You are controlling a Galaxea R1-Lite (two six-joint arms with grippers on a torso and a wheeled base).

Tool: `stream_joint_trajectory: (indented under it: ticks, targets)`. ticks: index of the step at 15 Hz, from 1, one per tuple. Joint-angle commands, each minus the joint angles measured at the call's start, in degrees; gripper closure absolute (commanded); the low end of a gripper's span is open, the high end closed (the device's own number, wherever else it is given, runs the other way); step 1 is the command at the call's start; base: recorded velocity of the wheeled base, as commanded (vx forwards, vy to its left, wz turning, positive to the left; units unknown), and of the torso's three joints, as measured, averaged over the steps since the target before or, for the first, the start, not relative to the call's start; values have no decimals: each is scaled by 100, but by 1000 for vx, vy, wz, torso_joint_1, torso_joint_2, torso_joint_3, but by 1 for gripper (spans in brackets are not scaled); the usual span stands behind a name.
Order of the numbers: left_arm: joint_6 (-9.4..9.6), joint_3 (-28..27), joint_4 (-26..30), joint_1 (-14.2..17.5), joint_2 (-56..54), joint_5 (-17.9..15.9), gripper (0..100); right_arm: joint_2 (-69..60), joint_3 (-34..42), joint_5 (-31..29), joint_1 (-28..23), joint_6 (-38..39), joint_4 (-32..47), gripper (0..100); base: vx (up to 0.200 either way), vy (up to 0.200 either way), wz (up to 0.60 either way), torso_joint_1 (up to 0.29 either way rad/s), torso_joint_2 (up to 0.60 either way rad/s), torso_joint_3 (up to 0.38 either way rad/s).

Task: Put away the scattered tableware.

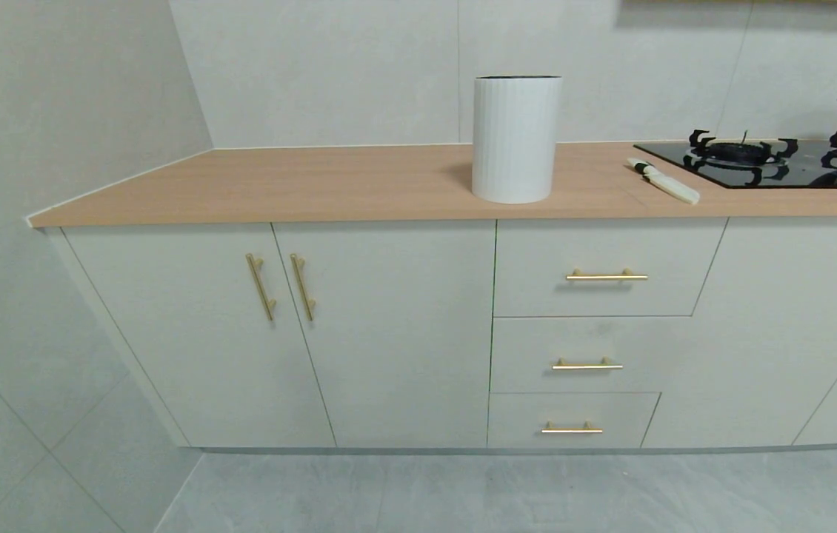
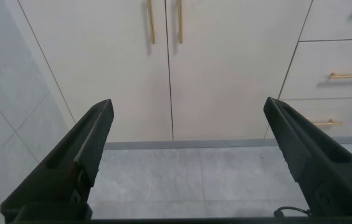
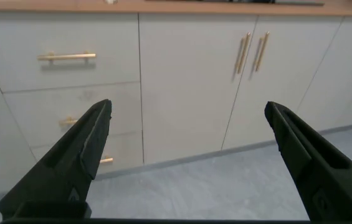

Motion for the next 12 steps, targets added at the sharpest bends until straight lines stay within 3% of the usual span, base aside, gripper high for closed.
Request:
stream_joint_trajectory:
  ticks: [1, 3, 5, 7, 9, 12]
  targets:
    - [1, 1, -1, 0, 1, -1, 0, -316, 133, 80, -2, 40, -32, 0, 0, 0, 0, 0, 0, 0]
    - [1, 1, -1, 0, 1, -1, 0, -316, 661, 405, -2, 58, -375, 0, 0, 0, 0, 0, 0, 0]
    - [1, 1, -1, 0, 1, -1, 0, -316, 1707, 968, -2, 102, -1623, 0, 0, 0, 0, 0, 0, 0]
    - [1, 1, -1, 0, 1, -1, 0, -316, 2383, 1557, -2, 190, -2273, 0, 0, 0, 0, 0, 0, 0]
    - [1, 1, -1, 0, 1, -1, 0, -316, 2383, 1882, -2, 682, -2124, 0, 0, 0, 0, 0, 0, 0]
    - [1, 1, -1, 0, 1, -1, 0, -316, 2383, 2014, -2, 831, -1623, 0, 0, 0, 0, 0, 0, 0]
